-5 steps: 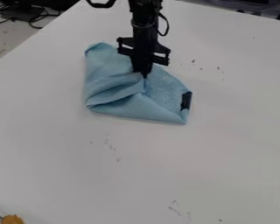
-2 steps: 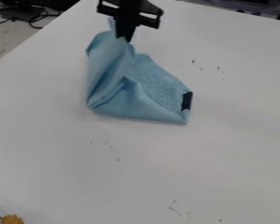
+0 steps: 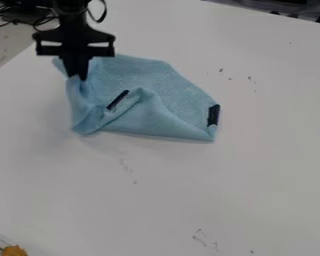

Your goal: Unfold the cloth from right to left

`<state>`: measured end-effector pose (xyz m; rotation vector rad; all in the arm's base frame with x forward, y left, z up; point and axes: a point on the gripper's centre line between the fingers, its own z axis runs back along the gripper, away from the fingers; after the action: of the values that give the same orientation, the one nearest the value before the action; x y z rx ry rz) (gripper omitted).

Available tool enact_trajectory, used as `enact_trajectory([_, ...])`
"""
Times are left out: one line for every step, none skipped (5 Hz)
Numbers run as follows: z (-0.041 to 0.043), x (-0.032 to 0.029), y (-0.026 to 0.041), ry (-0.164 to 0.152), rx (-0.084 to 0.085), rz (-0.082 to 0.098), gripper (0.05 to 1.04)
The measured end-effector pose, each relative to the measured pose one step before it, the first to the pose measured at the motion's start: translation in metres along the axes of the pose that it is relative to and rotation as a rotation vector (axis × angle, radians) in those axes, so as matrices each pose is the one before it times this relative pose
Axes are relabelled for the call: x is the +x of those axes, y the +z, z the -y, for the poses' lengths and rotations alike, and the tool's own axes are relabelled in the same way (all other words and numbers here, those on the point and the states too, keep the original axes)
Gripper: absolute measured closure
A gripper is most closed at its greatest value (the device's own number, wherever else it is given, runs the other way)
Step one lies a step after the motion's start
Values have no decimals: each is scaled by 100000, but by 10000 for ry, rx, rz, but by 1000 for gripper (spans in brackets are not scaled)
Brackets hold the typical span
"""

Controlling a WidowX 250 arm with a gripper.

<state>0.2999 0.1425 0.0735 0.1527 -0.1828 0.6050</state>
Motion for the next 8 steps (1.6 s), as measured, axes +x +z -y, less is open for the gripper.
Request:
enact_trajectory([-1633,-2033,-2222,783,-414,-270,1025])
enact_trajectory([-465,-209,-486,-78,-150,83,1025])
enact_trajectory([-1033,249,51,-185,490,125,1009])
enact_trajectory([-1312,363,-62,-253,566,178,862])
enact_trajectory([-2131,858,30,-140,412,10,607])
enact_trajectory([-1984,50,-1357,-131,-183,-22,301])
enact_trajectory([-2248,18,-354,74,91,119,77])
enact_trajectory([-2053,-1042,-111,-229,308,-583,72])
